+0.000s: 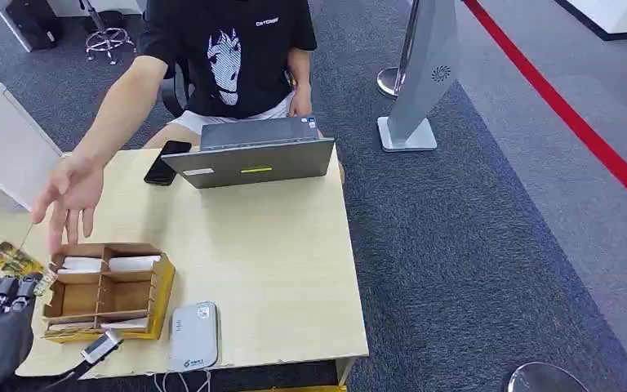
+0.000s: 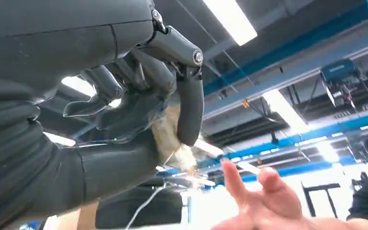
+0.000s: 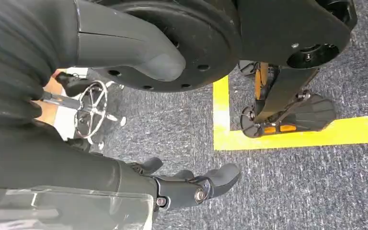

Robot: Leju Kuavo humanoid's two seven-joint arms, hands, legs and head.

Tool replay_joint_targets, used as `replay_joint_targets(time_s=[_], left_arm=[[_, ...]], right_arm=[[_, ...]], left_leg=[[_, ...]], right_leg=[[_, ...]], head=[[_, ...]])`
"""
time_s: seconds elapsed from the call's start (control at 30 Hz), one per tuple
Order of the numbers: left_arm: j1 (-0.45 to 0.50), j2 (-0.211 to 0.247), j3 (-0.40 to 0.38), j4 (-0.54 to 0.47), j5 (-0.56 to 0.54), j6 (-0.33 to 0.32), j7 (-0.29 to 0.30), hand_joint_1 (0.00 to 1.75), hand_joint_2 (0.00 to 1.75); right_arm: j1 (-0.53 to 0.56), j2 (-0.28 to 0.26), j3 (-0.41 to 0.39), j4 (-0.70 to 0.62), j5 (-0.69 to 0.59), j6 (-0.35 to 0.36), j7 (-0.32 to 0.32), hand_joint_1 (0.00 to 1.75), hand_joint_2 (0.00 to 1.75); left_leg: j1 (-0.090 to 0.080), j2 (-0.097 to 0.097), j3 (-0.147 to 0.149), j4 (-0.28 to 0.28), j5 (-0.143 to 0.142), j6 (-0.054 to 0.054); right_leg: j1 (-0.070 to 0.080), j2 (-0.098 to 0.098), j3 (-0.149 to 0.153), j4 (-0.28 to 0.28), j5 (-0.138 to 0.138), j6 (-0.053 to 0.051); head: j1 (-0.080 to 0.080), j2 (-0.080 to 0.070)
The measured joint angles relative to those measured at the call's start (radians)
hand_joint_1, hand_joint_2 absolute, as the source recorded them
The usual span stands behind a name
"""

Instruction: Pass the card to the sensor for recognition and then transmit it.

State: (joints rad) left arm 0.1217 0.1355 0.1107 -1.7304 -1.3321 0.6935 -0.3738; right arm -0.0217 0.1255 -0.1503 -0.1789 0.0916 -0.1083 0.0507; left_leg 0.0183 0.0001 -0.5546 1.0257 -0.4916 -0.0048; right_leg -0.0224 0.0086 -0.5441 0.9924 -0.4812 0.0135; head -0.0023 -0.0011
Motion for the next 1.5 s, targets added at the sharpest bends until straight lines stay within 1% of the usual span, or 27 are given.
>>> replay_joint_targets(time_s=[0.07,0.13,0.37,0.4,0.43,0.47,0.53,0.57,0.6,0.67,0.7,0.73,0.77,0.8,1.37,1.5], left_arm=[[-0.023,0.016,-0.013,0.0,-0.002,0.0,0.021,1.75,1.75],[-0.043,0.031,-0.025,0.001,0.005,0.0,0.034,1.45,1.75],[-0.072,0.049,-0.051,0.002,0.019,0.0,0.045,1.5,1.75],[-0.073,0.049,-0.053,0.002,0.021,0.0,0.045,1.57,1.75],[-0.073,0.049,-0.053,0.002,0.024,0.0,0.045,1.61,1.75],[-0.073,0.049,-0.054,0.002,0.027,0.0,0.044,1.61,1.75],[-0.073,0.049,-0.055,0.002,0.031,0.0,0.042,1.47,1.75],[-0.073,0.049,-0.055,0.002,0.031,0.0,0.041,1.47,1.75],[-0.073,0.049,-0.055,0.002,0.031,0.0,0.041,1.57,1.75],[-0.072,0.049,-0.055,0.002,0.031,0.0,0.041,1.57,1.75],[-0.072,0.049,-0.055,0.002,0.031,0.0,0.041,1.41,1.75],[-0.071,0.049,-0.055,0.002,0.031,0.0,0.041,0.03,1.75],[-0.07,0.049,-0.055,0.002,0.03,0.0,0.041,0.03,1.75],[-0.068,0.049,-0.055,0.002,0.03,0.0,0.041,0.0,1.75],[-0.048,0.036,-0.053,0.002,0.056,0.0,-0.002,0.0,1.75],[-0.032,0.021,-0.033,-0.003,0.077,0.0,-0.036,0.0,1.75]], right_arm=[[-0.001,0.0,0.0,0.0,0.004,0.001,0.0,0.0,1.75],[-0.002,0.0,0.0,0.0,0.008,0.001,0.0,0.0,1.75],[-0.004,0.0,0.0,0.0,0.01,0.001,-0.001,0.0,1.75],[-0.004,0.0,-0.001,0.0,0.01,0.001,0.0,0.0,1.75],[-0.004,0.0,-0.002,0.0,0.01,0.001,0.0,0.0,1.75],[-0.004,0.0,-0.004,0.0,0.01,0.0,0.0,0.0,1.75],[-0.004,0.0,-0.008,0.0,0.01,0.0,0.002,0.0,1.75],[-0.004,0.0,-0.008,0.0,0.01,0.0,0.002,0.0,1.75],[-0.004,0.0,-0.01,0.0,0.01,0.0,0.002,0.0,1.75],[-0.004,0.0,-0.012,0.0,0.01,0.0,0.003,0.0,1.75],[-0.004,0.0,-0.013,0.0,0.01,0.0,0.003,0.0,1.75],[-0.004,0.0,-0.013,0.0,0.01,0.0,0.003,0.0,1.75],[-0.004,0.0,-0.014,0.0,0.01,0.0,0.003,0.0,1.75],[-0.004,0.0,-0.014,0.0,0.01,0.0,0.003,0.0,1.75],[-0.004,0.0,-0.016,0.0,0.013,0.0,0.004,0.0,1.75],[-0.004,0.0,-0.023,0.0,0.013,-0.001,0.003,0.0,1.75]], left_leg=[[0.0,0.0,0.0,0.0,0.0,0.0],[0.0,0.0,0.0,0.0,0.0,0.0],[0.0,0.0,0.0,0.0,0.0,0.0],[0.0,0.0,0.0,0.0,0.0,0.0],[0.0,0.0,0.0,0.0,0.0,0.0],[0.0,0.0,0.0,0.0,0.0,0.0],[0.0,0.0,0.0,0.0,0.0,0.0],[0.0,0.0,0.0,0.0,0.0,0.0],[0.0,0.0,0.0,0.0,0.0,0.0],[0.0,0.0,0.0,0.0,0.0,0.0],[0.0,0.0,0.0,0.0,0.0,0.0],[0.0,0.0,0.0,0.0,0.0,0.0],[0.0,0.0,0.0,0.0,0.0,0.0],[0.0,0.0,0.0,0.0,0.0,0.0],[0.0,0.0,-0.001,0.0,0.0,0.0],[0.0,0.0,-0.001,0.0,0.0,0.0]], right_leg=[[0.0,0.0,0.0,0.0,0.0,0.0],[0.0,0.0,0.0,0.0,0.0,0.0],[0.0,0.0,0.0,0.0,0.0,0.0],[0.0,0.0,0.0,0.0,0.0,0.0],[0.0,0.0,0.0,0.0,0.0,0.0],[0.0,0.0,0.0,0.0,0.0,0.0],[0.0,0.0,0.0,0.0,0.0,0.0],[0.0,0.0,0.0,0.0,0.0,0.0],[0.0,0.0,0.0,0.0,0.0,0.0],[0.0,0.0,0.0,0.0,0.0,0.0],[0.0,0.0,0.0,0.0,0.0,0.0],[0.0,0.0,0.0,0.0,0.0,0.0],[0.0,0.0,0.0,0.0,0.0,0.0],[0.0,0.0,0.0,0.0,0.0,0.0],[0.0,0.0,0.0,0.0,0.0,0.0],[0.0,0.0,0.0,0.0,0.0,0.0]], head=[[0.0,0.0],[0.0,0.0],[0.0,0.0],[0.0,0.0],[0.0,0.0],[0.0,0.0],[0.0,0.0],[0.0,0.0],[0.0,0.0],[0.0,0.0],[0.0,0.0],[0.0,0.0],[0.0,0.0],[0.0,0.0],[0.0,0.0],[0.0,0.0]])
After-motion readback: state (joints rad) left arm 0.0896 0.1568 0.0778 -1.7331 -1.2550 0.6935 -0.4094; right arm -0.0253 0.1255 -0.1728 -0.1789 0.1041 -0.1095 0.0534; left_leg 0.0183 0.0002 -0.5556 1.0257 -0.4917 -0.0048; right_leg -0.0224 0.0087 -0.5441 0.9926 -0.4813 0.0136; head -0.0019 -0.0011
